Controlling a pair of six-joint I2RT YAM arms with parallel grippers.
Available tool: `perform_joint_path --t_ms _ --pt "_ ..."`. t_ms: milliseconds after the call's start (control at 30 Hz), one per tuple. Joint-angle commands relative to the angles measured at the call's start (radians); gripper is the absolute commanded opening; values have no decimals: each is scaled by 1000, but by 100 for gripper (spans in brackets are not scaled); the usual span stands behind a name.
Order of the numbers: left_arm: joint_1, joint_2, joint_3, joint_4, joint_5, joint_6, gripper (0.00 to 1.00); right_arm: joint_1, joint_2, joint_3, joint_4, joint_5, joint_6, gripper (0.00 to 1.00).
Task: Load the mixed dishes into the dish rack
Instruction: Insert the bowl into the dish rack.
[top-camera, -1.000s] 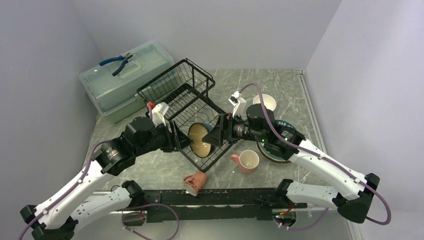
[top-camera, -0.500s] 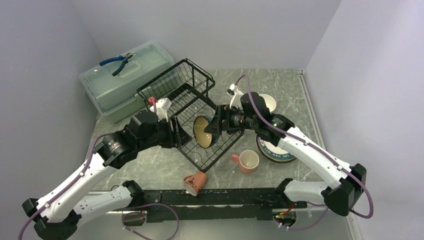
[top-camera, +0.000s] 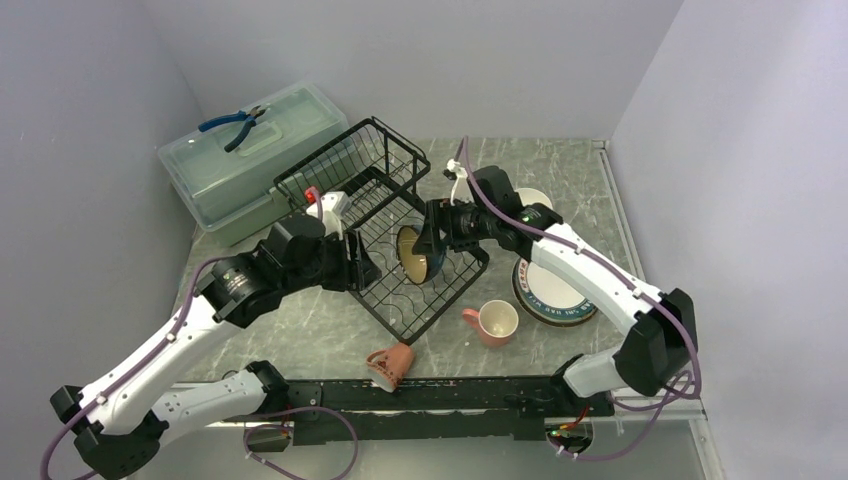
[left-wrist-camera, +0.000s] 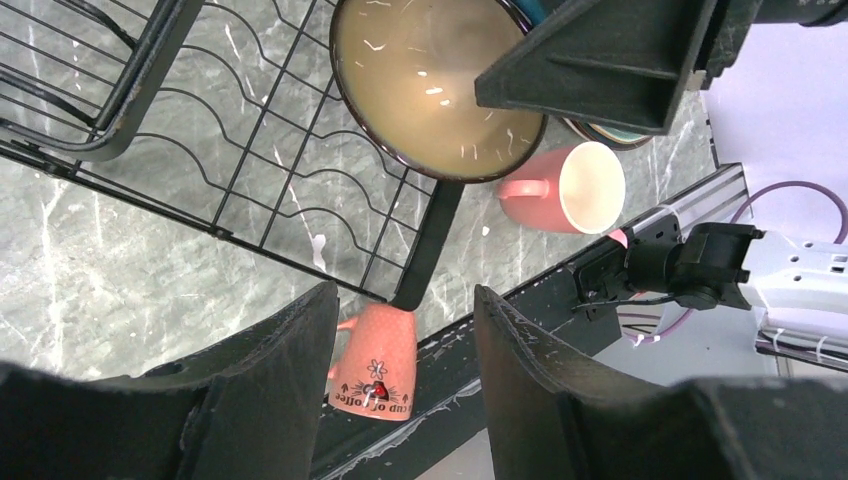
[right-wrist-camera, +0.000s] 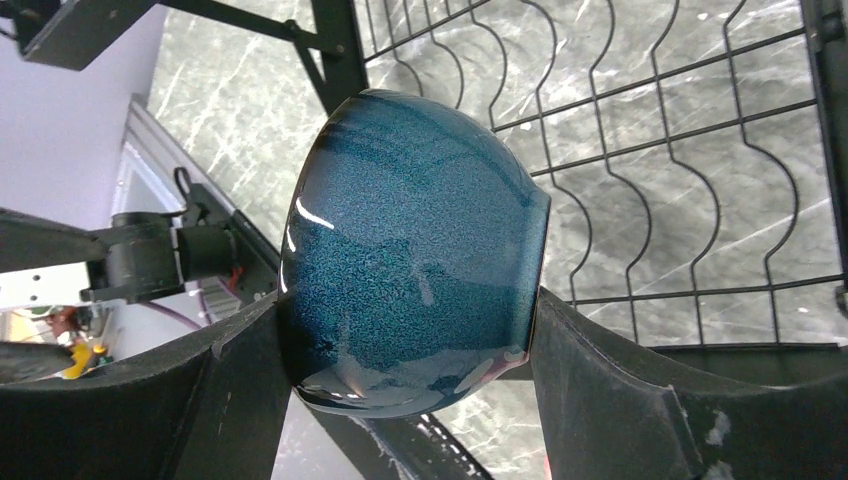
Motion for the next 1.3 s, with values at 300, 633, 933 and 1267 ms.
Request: perform_joint_path --t_ms 300,633,933,1267 --pt "4 19 45 4 -17 99 56 -22 110 201 -73 121 -207 0" --pt "3 13 44 -12 -37 152 56 -22 170 248 -132 259 -356 0" --pt "3 26 55 -33 -57 185 56 -21 139 178 -75 340 -519 0" --pt "3 23 67 -44 -82 215 57 -21 119 70 11 339 -654 0"
